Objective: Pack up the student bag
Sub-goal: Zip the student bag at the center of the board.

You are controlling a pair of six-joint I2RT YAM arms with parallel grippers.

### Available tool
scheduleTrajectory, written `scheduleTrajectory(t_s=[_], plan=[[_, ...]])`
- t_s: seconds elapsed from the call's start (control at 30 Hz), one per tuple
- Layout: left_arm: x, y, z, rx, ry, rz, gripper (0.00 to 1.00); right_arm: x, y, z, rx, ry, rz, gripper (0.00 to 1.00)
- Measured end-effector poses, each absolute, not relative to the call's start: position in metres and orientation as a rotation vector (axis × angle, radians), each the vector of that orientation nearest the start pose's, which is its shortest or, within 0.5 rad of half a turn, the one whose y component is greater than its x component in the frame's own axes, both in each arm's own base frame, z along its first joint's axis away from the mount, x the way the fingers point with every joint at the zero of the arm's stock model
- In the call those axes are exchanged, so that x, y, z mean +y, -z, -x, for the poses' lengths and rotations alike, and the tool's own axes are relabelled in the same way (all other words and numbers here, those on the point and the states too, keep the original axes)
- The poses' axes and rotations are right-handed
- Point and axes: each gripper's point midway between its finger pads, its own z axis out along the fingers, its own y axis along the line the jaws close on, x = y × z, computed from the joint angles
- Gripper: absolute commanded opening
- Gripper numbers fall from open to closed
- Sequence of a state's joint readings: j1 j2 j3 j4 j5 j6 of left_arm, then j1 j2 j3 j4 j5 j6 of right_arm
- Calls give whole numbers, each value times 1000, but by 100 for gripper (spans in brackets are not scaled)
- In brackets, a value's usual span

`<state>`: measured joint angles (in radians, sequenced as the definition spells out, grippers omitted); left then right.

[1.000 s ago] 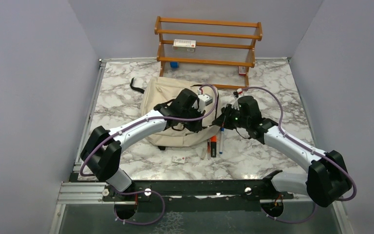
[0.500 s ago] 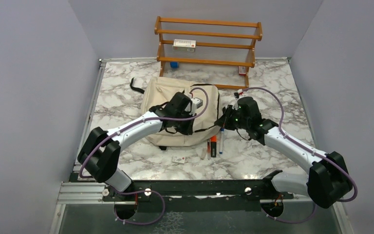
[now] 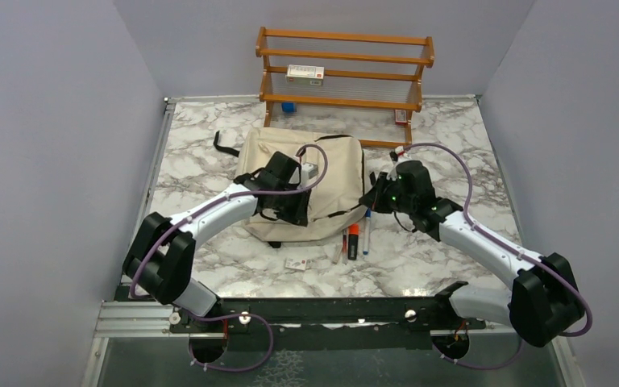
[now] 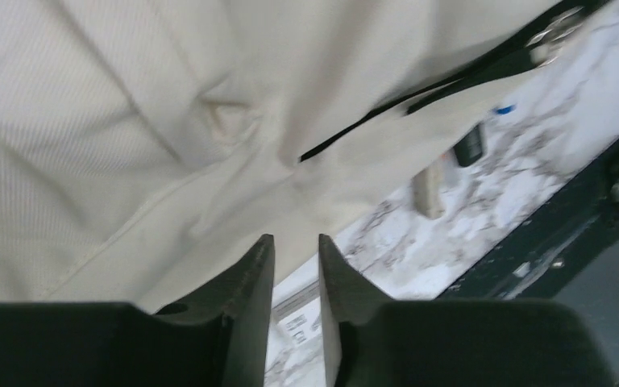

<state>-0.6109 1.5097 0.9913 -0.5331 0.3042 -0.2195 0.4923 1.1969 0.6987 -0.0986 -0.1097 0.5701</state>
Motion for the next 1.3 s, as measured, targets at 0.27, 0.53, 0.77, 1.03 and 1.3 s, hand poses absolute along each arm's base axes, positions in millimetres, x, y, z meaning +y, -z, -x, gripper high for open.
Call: scheduleTrajectory(t_s=[0.27, 0.53, 0.77, 1.03, 1.3], plan=[[-277, -141, -260, 2269, 861, -779, 65, 208, -134, -287, 2228, -756, 48, 0], [-298, -168, -261, 1809, 923, -1069, 68, 212, -140, -285, 2201, -781, 105, 1], [-306, -165, -252, 1529, 890, -1384, 55, 212, -140, -283, 2195, -784, 120, 0], [-318, -140, -262, 1492, 900, -1509, 54, 212, -143, -282, 2183, -788, 129, 0], [-327, -124, -252, 1520, 954, -1563, 52, 211, -144, -280, 2178, -790, 131, 0]])
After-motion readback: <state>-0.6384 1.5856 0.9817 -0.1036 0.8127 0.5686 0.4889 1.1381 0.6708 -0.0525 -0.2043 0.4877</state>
